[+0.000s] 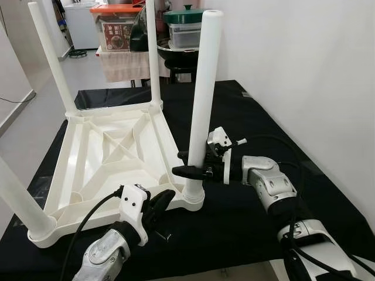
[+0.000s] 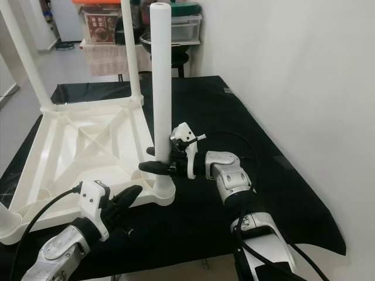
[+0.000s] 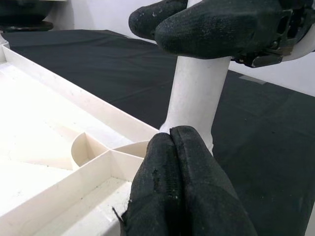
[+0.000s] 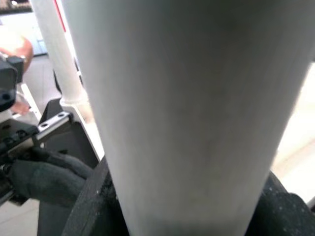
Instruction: Building children table
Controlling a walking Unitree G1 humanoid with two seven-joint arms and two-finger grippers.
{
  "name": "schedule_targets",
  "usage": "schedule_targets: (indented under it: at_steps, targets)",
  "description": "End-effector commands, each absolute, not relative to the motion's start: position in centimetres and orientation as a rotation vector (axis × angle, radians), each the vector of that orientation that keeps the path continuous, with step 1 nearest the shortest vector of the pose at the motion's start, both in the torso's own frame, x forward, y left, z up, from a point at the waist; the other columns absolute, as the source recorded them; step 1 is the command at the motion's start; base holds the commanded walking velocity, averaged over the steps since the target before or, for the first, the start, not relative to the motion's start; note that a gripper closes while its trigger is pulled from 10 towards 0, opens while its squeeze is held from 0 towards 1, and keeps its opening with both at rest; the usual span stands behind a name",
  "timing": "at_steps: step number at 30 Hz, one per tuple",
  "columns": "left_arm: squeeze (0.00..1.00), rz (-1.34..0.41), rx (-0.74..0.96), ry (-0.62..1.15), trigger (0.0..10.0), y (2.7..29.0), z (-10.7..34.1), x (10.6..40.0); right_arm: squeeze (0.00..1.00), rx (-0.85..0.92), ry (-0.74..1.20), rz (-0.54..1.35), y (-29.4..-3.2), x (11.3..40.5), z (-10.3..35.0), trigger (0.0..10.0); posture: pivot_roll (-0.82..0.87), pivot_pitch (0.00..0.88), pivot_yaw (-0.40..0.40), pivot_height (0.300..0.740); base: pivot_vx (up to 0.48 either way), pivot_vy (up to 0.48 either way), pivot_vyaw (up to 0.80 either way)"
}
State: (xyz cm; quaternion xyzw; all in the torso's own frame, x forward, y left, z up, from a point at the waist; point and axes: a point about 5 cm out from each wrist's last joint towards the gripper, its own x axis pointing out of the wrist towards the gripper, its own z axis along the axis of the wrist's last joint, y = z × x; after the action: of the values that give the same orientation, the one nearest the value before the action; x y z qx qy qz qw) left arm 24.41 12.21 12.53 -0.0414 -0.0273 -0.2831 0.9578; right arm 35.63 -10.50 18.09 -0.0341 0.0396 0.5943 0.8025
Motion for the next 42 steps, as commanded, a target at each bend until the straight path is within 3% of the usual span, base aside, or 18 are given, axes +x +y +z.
schedule_targets:
  at_steps: [1, 7, 10, 11, 12, 16, 23, 24, 26, 27, 28, 29, 31, 35, 36, 37, 38, 42]
  targets:
    - [0.00, -0.576, -0.081, -0.035, 10.0, 12.2, 12.1, 24.1, 0.00, -0.037, 0.085, 1.272, -10.3, 35.5, 17.7, 0.0, 0.02, 0.000, -0.036, 0.740, 0.000, 0.000, 0.00]
    - [0.00, -0.576, -0.082, -0.035, 10.0, 12.2, 12.1, 24.1, 0.00, -0.033, 0.081, 1.200, -10.5, 35.1, 17.1, 0.0, 0.01, 0.000, -0.036, 0.740, 0.000, 0.000, 0.00]
    - [0.00, -0.576, -0.084, -0.035, 10.0, 12.3, 12.1, 24.0, 0.00, -0.033, 0.079, 1.018, -10.0, 34.4, 16.2, 0.0, 0.01, 0.000, -0.041, 0.740, 0.000, 0.000, 0.00]
    - [0.00, -0.576, -0.083, -0.035, 10.0, 12.4, 12.1, 24.0, 0.00, 0.120, 0.079, 0.653, -9.6, 34.7, 15.5, 0.0, -0.01, 0.000, -0.036, 0.740, 0.000, 0.000, 0.00]
    - [0.00, -0.577, -0.083, -0.035, 10.0, 12.5, 12.2, 24.0, 0.00, 0.066, 0.129, 0.565, -8.0, 32.8, 14.1, 0.0, 0.00, 0.000, -0.035, 0.740, 0.000, 0.000, 0.00]
    - [0.00, -0.577, -0.079, -0.033, 10.0, 12.7, 12.1, 24.1, 0.00, -0.002, 0.072, 0.508, -7.0, 31.4, 14.7, 0.0, 0.00, 0.000, -0.022, 0.740, 0.000, 0.000, 0.00]
    - [0.00, -0.588, -0.073, -0.034, 10.0, 12.7, 12.2, 24.4, 0.00, 0.088, 0.186, 0.534, -7.4, 32.4, 13.4, 0.0, -0.01, 0.000, -0.018, 0.740, 0.000, 0.000, 0.00]
    - [0.00, -0.585, -0.070, -0.036, 10.0, 12.8, 12.3, 24.5, 0.00, 0.061, 0.189, 0.537, -7.2, 32.4, 13.4, 4.3, 0.00, 0.000, -0.020, 0.740, 0.000, 0.000, 0.00]
    - [0.00, -0.585, -0.070, -0.036, 10.0, 12.8, 12.3, 24.5, 0.00, 0.061, 0.189, 0.537, -7.2, 32.4, 13.4, 4.3, 0.00, 0.000, -0.020, 0.740, 0.000, 0.000, 0.00]
    - [0.00, -0.581, -0.069, -0.037, 10.0, 12.8, 12.3, 24.5, 0.23, 0.066, 0.182, 0.551, -7.0, 32.5, 13.6, 10.0, 0.00, 0.000, -0.018, 0.740, 0.000, 0.000, 0.00]
    - [0.00, -0.581, -0.069, -0.037, 10.0, 12.8, 12.3, 24.5, 0.23, 0.066, 0.182, 0.551, -7.0, 32.5, 13.6, 10.0, 0.00, 0.000, -0.018, 0.740, 0.000, 0.000, 0.00]
    - [0.00, -0.579, -0.067, -0.037, 10.0, 12.8, 12.3, 24.5, 1.00, 0.071, 0.173, 0.566, -6.6, 32.2, 14.0, 10.0, 0.01, 0.000, -0.017, 0.740, 0.000, 0.000, 0.00]
    - [0.00, -0.579, -0.067, -0.037, 10.0, 12.8, 12.3, 24.5, 1.00, 0.071, 0.173, 0.566, -6.6, 32.2, 14.0, 10.0, 0.01, 0.000, -0.017, 0.740, 0.000, 0.000, 0.00]
    - [0.00, -0.581, -0.062, -0.037, 10.0, 12.6, 12.3, 24.6, 1.00, 0.039, 0.125, 0.767, -6.5, 32.1, 15.5, 10.0, 0.02, 0.000, -0.025, 0.740, 0.000, 0.000, 0.00]
    - [0.00, -0.577, -0.059, -0.038, 10.0, 12.6, 12.3, 24.5, 0.45, 0.026, 0.127, 0.818, -6.8, 32.3, 15.6, 10.0, 0.02, 0.000, -0.028, 0.740, 0.000, 0.000, 0.00]
    - [0.00, -0.577, -0.059, -0.038, 10.0, 12.6, 12.3, 24.5, 0.45, 0.026, 0.127, 0.818, -6.8, 32.3, 15.6, 10.0, 0.02, 0.000, -0.028, 0.740, 0.000, 0.000, 0.00]
    - [0.00, -0.575, -0.058, -0.039, 10.0, 12.7, 12.3, 24.5, 0.00, 0.020, 0.131, 0.851, -6.9, 32.5, 15.6, 10.0, 0.02, 0.000, -0.028, 0.740, 0.000, 0.000, 0.00]
    - [0.00, -0.531, -0.037, -0.041, 10.0, 13.0, 12.3, 24.3, 0.00, -0.034, 0.140, 0.982, -7.9, 33.6, 15.5, 10.0, 0.03, 0.000, -0.032, 0.740, 0.000, 0.000, 0.00]
